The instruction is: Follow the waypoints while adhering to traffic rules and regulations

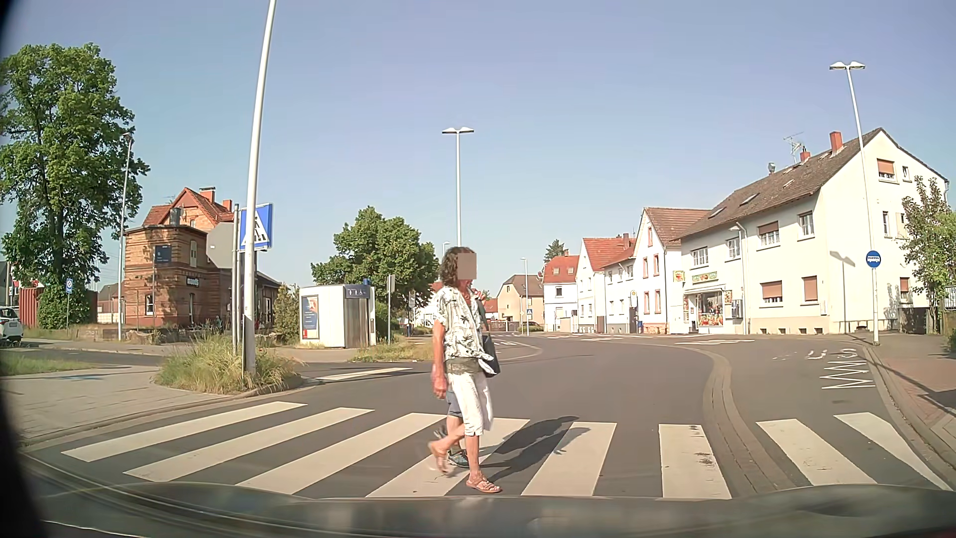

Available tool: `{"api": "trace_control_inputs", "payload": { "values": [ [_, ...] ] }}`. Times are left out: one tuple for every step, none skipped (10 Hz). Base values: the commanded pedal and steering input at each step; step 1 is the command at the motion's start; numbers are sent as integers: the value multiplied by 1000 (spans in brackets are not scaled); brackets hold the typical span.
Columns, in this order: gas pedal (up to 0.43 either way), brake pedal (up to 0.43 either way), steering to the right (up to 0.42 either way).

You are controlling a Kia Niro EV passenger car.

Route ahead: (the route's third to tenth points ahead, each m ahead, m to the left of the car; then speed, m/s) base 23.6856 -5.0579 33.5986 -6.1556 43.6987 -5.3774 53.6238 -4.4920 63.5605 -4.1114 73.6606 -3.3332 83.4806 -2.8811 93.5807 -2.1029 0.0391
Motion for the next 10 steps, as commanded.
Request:
{"api": "trace_control_inputs", "payload": {
  "values": [
    [0, 226, 98],
    [0, 232, 98],
    [0, 232, 98],
    [0, 232, 98],
    [0, 232, 98],
    [0, 226, 98],
    [0, 232, 98],
    [0, 232, 98],
    [0, 232, 98],
    [0, 232, 98]
  ]
}}
